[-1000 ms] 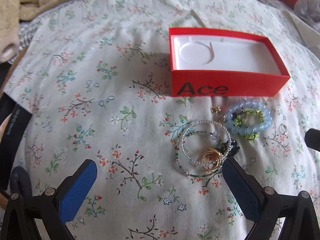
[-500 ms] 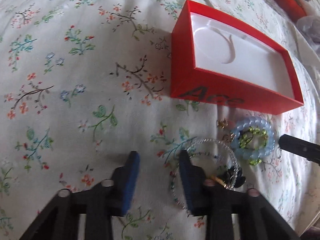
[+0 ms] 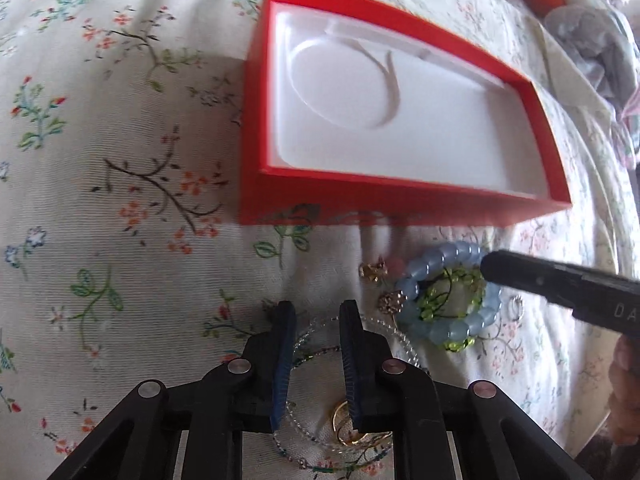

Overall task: Organize jewelry
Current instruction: 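Grasp the silver beaded bangle with left tool while right grasps light blue bead bracelet, then carry both bracelets into the red Ace box and open both tools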

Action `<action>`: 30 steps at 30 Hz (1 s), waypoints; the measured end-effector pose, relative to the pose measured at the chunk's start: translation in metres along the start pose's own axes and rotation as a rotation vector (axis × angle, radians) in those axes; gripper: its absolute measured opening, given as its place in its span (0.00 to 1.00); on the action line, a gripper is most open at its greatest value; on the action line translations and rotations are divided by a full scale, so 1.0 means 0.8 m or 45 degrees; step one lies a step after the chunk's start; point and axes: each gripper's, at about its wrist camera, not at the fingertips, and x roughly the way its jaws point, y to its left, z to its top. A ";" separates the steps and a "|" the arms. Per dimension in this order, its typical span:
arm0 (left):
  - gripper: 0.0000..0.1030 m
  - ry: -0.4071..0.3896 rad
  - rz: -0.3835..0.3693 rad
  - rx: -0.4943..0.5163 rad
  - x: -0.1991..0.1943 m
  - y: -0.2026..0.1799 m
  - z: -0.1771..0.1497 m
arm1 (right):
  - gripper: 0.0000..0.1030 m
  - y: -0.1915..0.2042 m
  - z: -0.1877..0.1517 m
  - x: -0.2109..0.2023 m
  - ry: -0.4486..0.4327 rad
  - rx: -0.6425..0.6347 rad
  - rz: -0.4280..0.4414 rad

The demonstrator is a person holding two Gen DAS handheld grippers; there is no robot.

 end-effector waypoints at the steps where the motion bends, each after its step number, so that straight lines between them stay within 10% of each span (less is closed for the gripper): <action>1: 0.17 0.005 0.010 0.014 0.002 -0.002 0.000 | 0.20 0.000 0.000 0.001 0.002 -0.001 0.001; 30: 0.04 -0.041 0.097 0.035 -0.012 -0.020 -0.031 | 0.11 0.020 -0.026 -0.038 -0.106 -0.047 0.032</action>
